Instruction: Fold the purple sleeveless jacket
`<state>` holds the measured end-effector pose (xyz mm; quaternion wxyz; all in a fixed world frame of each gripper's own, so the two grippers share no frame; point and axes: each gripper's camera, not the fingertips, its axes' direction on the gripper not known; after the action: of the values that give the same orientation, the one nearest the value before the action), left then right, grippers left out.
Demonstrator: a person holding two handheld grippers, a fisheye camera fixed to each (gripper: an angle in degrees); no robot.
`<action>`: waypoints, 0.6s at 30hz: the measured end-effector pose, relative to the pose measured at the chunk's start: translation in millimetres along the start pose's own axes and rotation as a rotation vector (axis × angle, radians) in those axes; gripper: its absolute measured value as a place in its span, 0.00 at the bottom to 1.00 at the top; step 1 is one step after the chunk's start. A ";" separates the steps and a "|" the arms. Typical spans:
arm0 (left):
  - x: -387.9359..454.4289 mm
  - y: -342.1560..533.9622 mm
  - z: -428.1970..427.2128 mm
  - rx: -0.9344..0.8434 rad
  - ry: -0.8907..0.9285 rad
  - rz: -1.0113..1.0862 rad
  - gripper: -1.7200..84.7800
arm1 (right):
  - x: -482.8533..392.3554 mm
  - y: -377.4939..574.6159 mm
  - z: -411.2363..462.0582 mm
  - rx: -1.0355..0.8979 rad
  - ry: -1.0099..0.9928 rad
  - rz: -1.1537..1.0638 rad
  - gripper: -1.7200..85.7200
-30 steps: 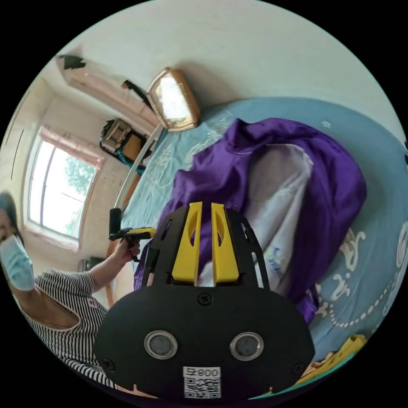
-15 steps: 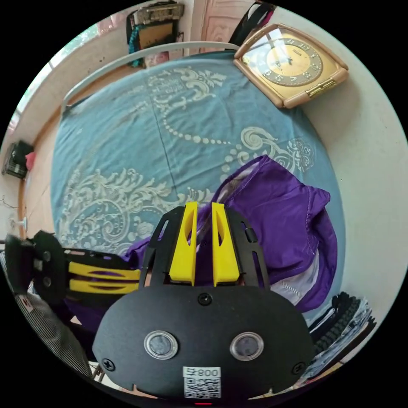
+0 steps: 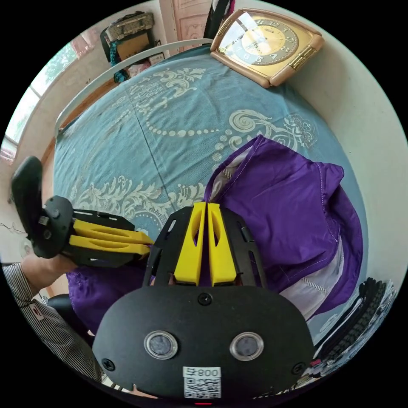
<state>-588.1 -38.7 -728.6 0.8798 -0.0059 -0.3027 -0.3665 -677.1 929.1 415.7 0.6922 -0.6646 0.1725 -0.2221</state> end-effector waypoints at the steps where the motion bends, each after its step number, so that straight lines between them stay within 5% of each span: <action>1: 2.3 0.8 -3.7 0.012 -0.010 0.000 0.05 | 2.7 2.5 -6.1 0.021 -0.028 0.011 0.03; 8: 23.3 14.4 -107.4 0.247 -0.199 0.022 0.03 | 35.1 17.8 -74.8 0.301 -0.385 0.116 0.03; 13: -6.5 15.5 -107.3 0.165 -0.268 -0.117 0.03 | 33.0 6.7 -58.7 0.203 -0.380 0.168 0.05; 18: -5.9 24.8 -119.1 0.172 -0.200 -0.192 0.03 | 48.1 74.9 -105.4 0.309 -0.270 0.246 0.05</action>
<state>-512.4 -44.5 -823.8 0.8036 0.0618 -0.4182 -0.4191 -687.1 815.8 337.7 0.8245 -0.5483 0.1220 -0.0693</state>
